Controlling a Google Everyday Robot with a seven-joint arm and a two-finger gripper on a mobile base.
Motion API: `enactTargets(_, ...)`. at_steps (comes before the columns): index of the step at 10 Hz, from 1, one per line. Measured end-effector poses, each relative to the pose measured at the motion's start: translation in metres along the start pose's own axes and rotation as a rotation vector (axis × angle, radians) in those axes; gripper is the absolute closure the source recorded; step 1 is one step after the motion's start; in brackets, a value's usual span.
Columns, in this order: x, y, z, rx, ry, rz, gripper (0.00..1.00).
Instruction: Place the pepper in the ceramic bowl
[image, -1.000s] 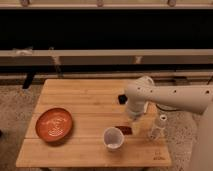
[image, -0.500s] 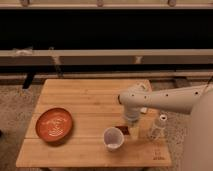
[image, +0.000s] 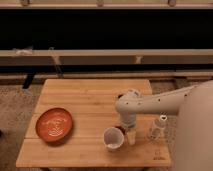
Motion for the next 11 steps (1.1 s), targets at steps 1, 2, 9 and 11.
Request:
enactTargets(1, -0.001, -0.001, 0.001, 0.003, 0.002, 0.000, 0.37)
enactTargets(2, -0.003, -0.002, 0.002, 0.006, 0.004, -0.001, 0.45)
enactTargets(9, -0.001, -0.010, -0.012, 0.054, 0.011, 0.017, 1.00)
enactTargets(11, -0.003, -0.022, -0.034, 0.089, -0.002, 0.012, 1.00)
